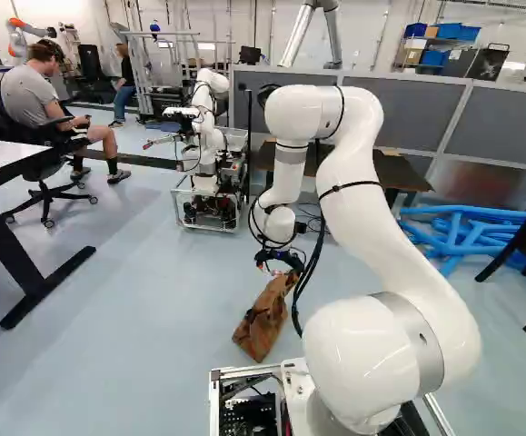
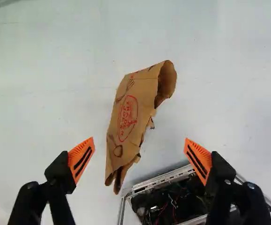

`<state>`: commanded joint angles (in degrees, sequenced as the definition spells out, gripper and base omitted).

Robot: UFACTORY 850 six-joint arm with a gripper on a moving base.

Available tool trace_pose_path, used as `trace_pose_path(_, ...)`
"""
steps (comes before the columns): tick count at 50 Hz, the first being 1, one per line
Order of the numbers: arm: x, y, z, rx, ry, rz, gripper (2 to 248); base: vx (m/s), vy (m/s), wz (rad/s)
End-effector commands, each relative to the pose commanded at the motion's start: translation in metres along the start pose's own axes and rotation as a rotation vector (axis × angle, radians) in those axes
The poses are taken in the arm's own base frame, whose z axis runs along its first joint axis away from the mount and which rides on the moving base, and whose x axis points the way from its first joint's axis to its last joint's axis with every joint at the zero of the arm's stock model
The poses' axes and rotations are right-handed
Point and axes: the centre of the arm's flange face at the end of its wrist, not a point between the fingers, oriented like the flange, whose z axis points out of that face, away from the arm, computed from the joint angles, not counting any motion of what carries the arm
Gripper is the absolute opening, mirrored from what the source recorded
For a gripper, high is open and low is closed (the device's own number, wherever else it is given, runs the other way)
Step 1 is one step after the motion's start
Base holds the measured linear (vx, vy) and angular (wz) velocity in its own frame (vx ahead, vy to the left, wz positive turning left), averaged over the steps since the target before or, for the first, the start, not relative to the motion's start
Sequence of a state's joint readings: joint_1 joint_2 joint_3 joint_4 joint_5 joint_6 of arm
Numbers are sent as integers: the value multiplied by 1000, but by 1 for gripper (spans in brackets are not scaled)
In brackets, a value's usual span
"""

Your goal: Pick up the bag on the ground and place it on the table

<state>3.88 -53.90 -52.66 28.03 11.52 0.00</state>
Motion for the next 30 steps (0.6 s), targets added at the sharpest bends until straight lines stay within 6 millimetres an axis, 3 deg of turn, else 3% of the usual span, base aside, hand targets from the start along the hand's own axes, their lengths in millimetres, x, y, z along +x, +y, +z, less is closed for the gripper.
trace_pose_path(30, -1, -3, 45, -17, -30, 66, 247, 0, 0, 0)
